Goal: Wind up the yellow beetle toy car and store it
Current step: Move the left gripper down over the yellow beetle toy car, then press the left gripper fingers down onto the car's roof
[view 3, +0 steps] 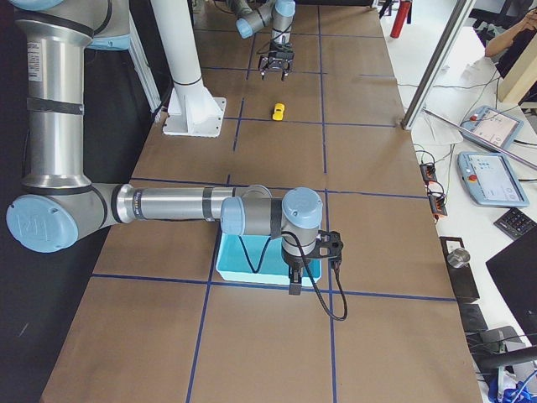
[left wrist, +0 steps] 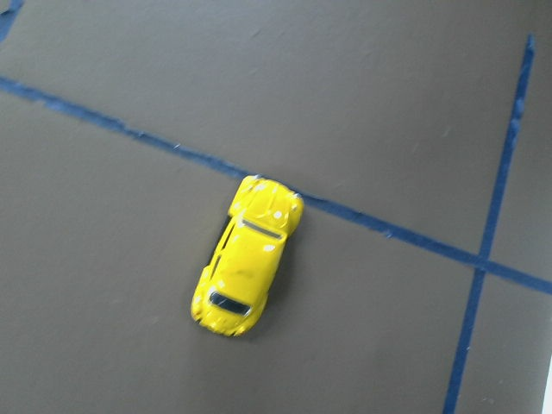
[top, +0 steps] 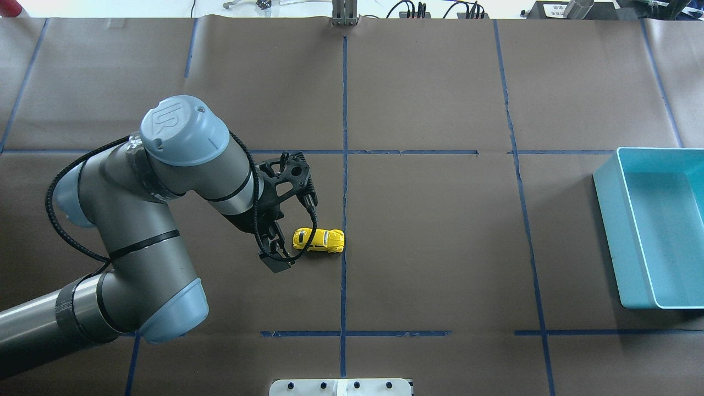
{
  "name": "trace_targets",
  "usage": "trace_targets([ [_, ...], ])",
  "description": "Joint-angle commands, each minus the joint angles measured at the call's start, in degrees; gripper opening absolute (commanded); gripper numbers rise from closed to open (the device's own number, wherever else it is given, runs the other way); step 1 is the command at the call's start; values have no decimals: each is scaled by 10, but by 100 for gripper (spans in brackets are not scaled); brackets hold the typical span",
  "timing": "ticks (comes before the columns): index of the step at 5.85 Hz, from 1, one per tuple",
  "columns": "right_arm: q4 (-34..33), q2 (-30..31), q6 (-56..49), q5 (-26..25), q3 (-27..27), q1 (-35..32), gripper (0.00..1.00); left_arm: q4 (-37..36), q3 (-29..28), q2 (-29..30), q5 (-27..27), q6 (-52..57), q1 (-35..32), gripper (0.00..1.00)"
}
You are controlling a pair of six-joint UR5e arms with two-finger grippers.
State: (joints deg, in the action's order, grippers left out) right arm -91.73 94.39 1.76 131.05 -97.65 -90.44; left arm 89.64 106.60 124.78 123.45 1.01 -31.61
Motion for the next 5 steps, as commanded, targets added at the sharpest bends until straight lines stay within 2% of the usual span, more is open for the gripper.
trace_targets([
  [1,1,0,0,0,0,0,100,-72,-44,64,-3,108,7,100],
  [2,0,0,0,0,0,-1,100,-126,-48,80,-8,209,6,100],
  [3,1,0,0,0,0,0,100,-182,-53,100,-37,215,8,100],
  [5,1,0,0,0,0,0,100,-275,-64,125,-123,325,22,100],
])
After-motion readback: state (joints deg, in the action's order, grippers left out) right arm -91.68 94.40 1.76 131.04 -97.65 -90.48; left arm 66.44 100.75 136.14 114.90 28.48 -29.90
